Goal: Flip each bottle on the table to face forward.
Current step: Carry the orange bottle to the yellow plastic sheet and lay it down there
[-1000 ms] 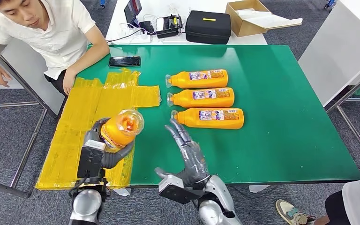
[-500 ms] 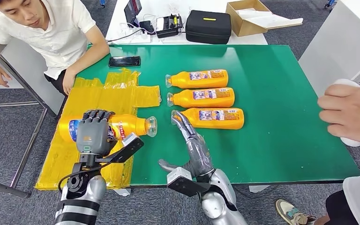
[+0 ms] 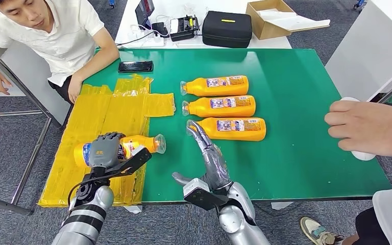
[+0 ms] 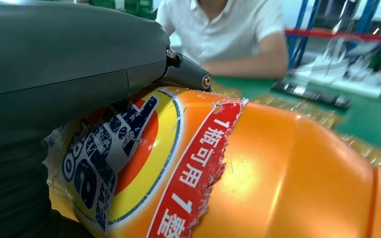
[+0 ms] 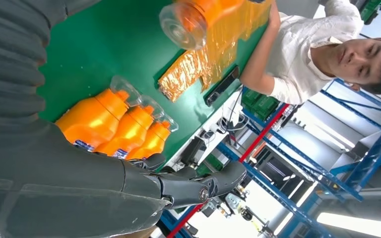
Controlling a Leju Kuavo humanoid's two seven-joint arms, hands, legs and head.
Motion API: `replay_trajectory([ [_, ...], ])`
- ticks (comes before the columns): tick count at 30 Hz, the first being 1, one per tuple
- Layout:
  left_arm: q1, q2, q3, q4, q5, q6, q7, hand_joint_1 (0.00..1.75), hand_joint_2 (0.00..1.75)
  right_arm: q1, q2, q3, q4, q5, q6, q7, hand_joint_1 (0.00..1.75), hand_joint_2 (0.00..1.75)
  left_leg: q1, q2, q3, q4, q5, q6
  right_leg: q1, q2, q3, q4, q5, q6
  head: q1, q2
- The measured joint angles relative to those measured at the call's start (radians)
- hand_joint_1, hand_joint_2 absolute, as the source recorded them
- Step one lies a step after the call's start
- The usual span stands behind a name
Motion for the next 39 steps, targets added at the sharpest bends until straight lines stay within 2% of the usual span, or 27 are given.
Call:
replay_trajectory([
  [1, -0.006, 0.002, 0.003, 0.018, -0.016, -0.002, 0.013, 0.56, 1.75, 0.000, 0.000, 0.000, 0.003, -0.001, 0.001, -0.001, 0.00, 1.75, 0.000, 0.000, 0.000, 0.000, 0.000, 0.000, 0.000, 0.000, 0.000, 0.000, 0.000, 0.000, 0.000, 0.000],
  [5, -0.037, 0.009, 0.013, 0.087, -0.065, -0.006, 0.053, 0.26, 1.75, -0.005, 0.000, -0.002, 0.017, -0.006, 0.006, -0.006, 0.00, 1.75, 0.000, 0.000, 0.000, 0.000, 0.000, 0.000, 0.000, 0.000, 0.000, 0.000, 0.000, 0.000, 0.000, 0.000],
  [6, -0.044, 0.011, 0.016, 0.101, -0.069, -0.006, 0.056, 0.14, 1.75, -0.007, 0.000, -0.003, 0.021, -0.007, 0.006, -0.007, 0.00, 1.75, 0.000, 0.000, 0.000, 0.000, 0.000, 0.000, 0.000, 0.000, 0.000, 0.000, 0.000, 0.000, 0.000, 0.000],
  [9, -0.062, 0.014, 0.024, 0.137, -0.079, -0.008, 0.063, 0.00, 1.75, -0.012, 0.000, -0.004, 0.030, -0.013, 0.006, -0.009, 0.00, 1.75, 0.000, 0.000, 0.000, 0.000, 0.000, 0.000, 0.000, 0.000, 0.001, 0.000, 0.000, 0.000, 0.000, 0.000],
  [24, -0.100, 0.018, 0.036, 0.207, -0.094, -0.031, 0.075, 0.00, 1.75, -0.017, -0.002, -0.008, 0.049, -0.020, 0.006, -0.014, 0.00, 1.75, 0.000, -0.001, 0.004, 0.000, 0.000, 0.000, 0.000, 0.000, 0.005, 0.000, 0.000, 0.000, 0.000, 0.000],
  [29, -0.162, 0.022, 0.051, 0.282, -0.128, -0.171, 0.088, 0.00, 1.75, -0.053, -0.001, -0.017, 0.100, -0.050, 0.016, -0.052, 0.00, 1.75, 0.000, -0.003, 0.013, -0.001, 0.000, -0.001, 0.000, -0.001, 0.015, 0.000, -0.001, 0.000, 0.000, 0.000],
  [31, -0.177, 0.024, 0.053, 0.304, -0.132, -0.187, 0.084, 0.00, 1.75, -0.065, 0.000, -0.020, 0.119, -0.055, 0.018, -0.060, 0.00, 1.75, 0.000, -0.003, 0.014, -0.001, 0.000, -0.001, 0.000, -0.001, 0.016, 0.000, -0.001, 0.000, 0.000, 0.000],
  [35, -0.185, 0.025, 0.054, 0.327, -0.134, -0.140, 0.045, 0.00, 1.75, -0.079, 0.001, -0.027, 0.148, -0.056, 0.018, -0.070, 0.00, 1.75, 0.000, -0.005, 0.016, -0.001, 0.001, -0.001, 0.000, -0.003, 0.017, 0.000, -0.001, 0.000, 0.000, 0.000],
  [39, -0.149, 0.006, 0.049, 0.286, -0.080, -0.058, -0.078, 0.00, 1.75, -0.075, -0.001, -0.037, 0.153, -0.023, -0.007, -0.055, 0.00, 1.75, 0.000, -0.006, 0.015, 0.000, 0.001, -0.001, 0.000, -0.005, 0.016, 0.000, -0.001, 0.000, 0.000, 0.000],
])
